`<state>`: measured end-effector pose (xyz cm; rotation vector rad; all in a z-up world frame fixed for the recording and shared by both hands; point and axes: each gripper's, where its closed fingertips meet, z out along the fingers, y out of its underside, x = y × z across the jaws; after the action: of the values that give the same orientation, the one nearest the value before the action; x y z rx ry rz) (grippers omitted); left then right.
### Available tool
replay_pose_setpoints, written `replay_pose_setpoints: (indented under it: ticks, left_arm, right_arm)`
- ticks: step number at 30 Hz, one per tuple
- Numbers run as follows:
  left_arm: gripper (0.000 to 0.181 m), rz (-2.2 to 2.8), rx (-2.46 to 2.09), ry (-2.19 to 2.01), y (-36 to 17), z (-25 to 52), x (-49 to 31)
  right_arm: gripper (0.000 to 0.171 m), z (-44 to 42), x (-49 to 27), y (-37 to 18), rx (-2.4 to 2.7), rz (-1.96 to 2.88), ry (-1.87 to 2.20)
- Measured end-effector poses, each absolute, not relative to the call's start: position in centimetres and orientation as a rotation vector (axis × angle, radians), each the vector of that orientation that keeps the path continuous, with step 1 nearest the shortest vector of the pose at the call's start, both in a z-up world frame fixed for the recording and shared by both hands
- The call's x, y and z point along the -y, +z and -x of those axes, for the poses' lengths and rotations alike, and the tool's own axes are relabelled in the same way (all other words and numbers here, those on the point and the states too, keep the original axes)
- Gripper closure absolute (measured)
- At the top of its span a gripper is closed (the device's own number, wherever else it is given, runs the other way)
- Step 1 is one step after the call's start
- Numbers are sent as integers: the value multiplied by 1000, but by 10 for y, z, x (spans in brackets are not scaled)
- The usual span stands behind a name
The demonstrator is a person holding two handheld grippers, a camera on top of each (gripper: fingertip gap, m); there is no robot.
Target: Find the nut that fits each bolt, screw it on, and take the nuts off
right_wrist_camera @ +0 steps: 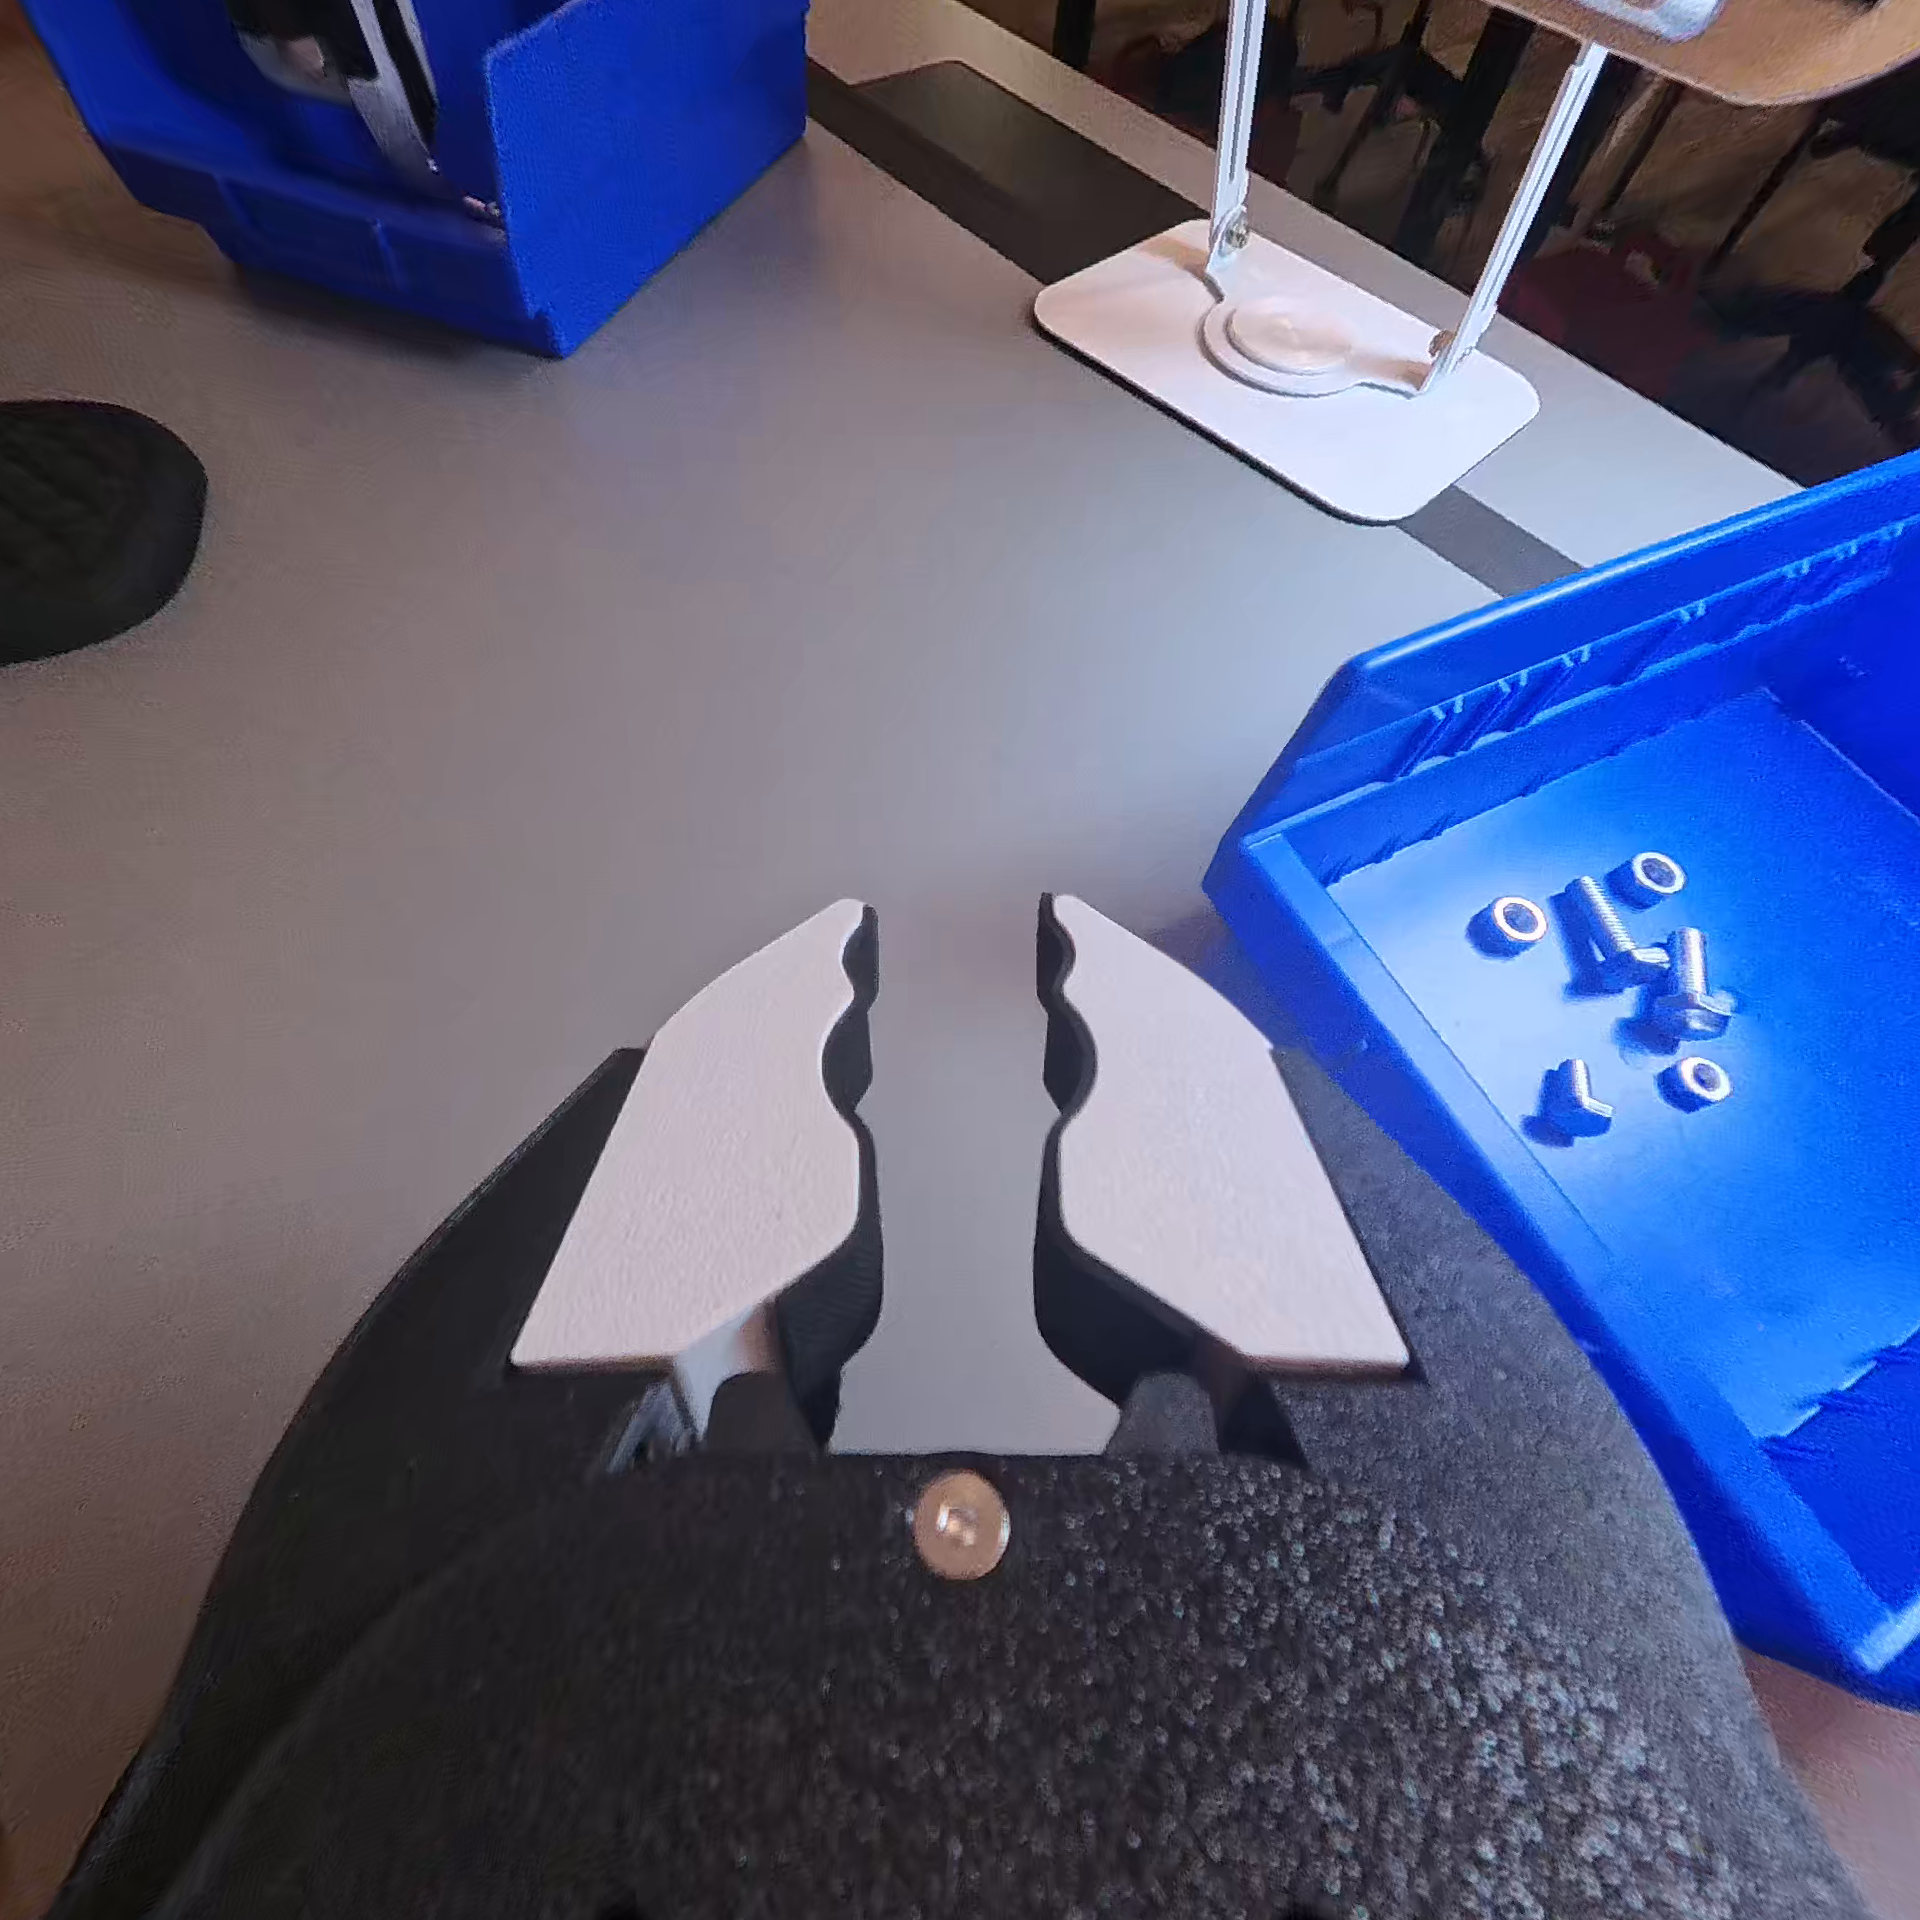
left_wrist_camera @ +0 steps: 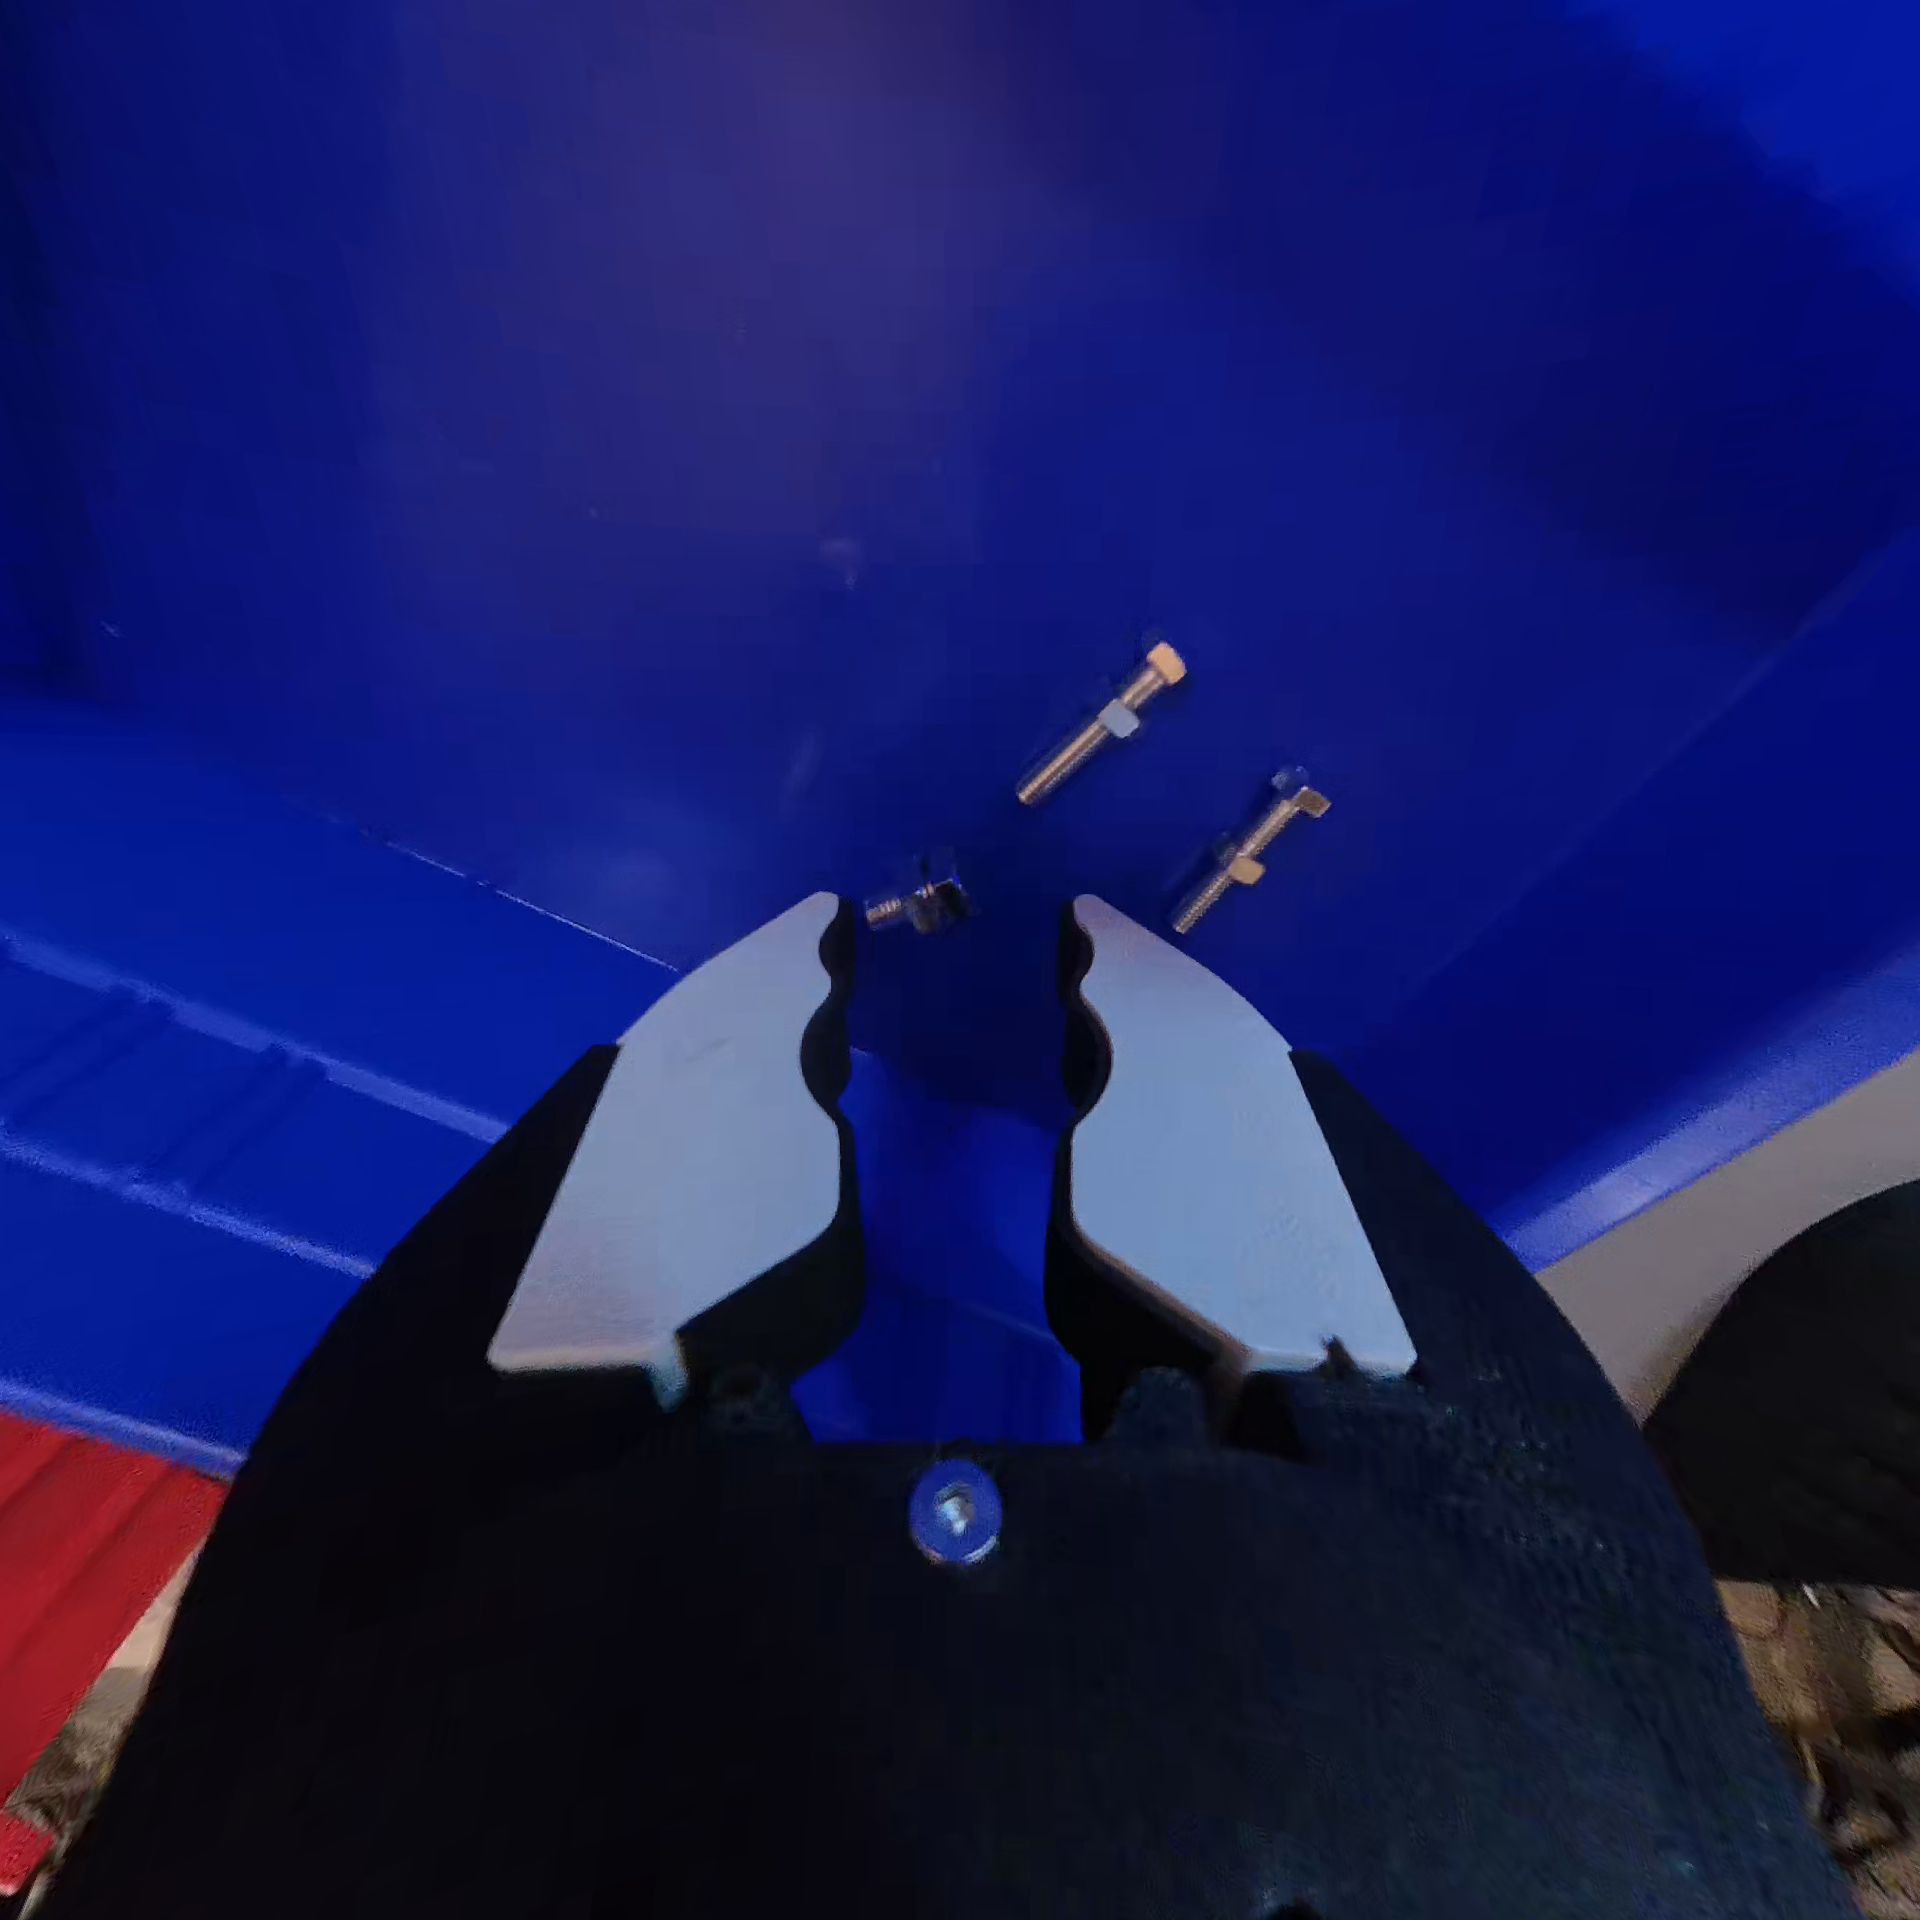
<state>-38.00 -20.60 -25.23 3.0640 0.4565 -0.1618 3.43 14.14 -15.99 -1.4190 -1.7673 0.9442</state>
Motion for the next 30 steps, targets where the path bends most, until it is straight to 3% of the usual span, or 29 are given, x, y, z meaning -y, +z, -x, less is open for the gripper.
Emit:
replay_pose_setpoints:
  ticks: [1, 7, 11, 15, 19, 25, 30]
  left_arm:
    - [142, -3012, -466, -156, -256, 381, 211]
    - [169, -2926, -446, -193, -259, 388, 213]
    - [181, -3242, -235, -447, -213, 377, 163]
    - [178, -3361, -16, -716, -176, 344, 132]
    - [170, -3352, -187, -748, -180, 354, 130]
    - [151, -3301, -501, -265, -233, 381, 152]
    - [151, -3257, -712, 27, -257, 387, 161]
  right_arm:
    - [142, -35, -141, -162, 1766, 1426, 953]
    - [146, -33, -127, -159, 1746, 1420, 1045]
    - [148, -30, -98, -146, 1763, 1323, 1130]
    - [148, -16, -64, -148, 1841, 1255, 1190]
    - [148, 0, -37, -152, 1913, 1207, 1226]
    - [148, 2, -13, -165, 1989, 1164, 1223]
    - [148, -1, -12, -177, 2009, 1206, 1240]
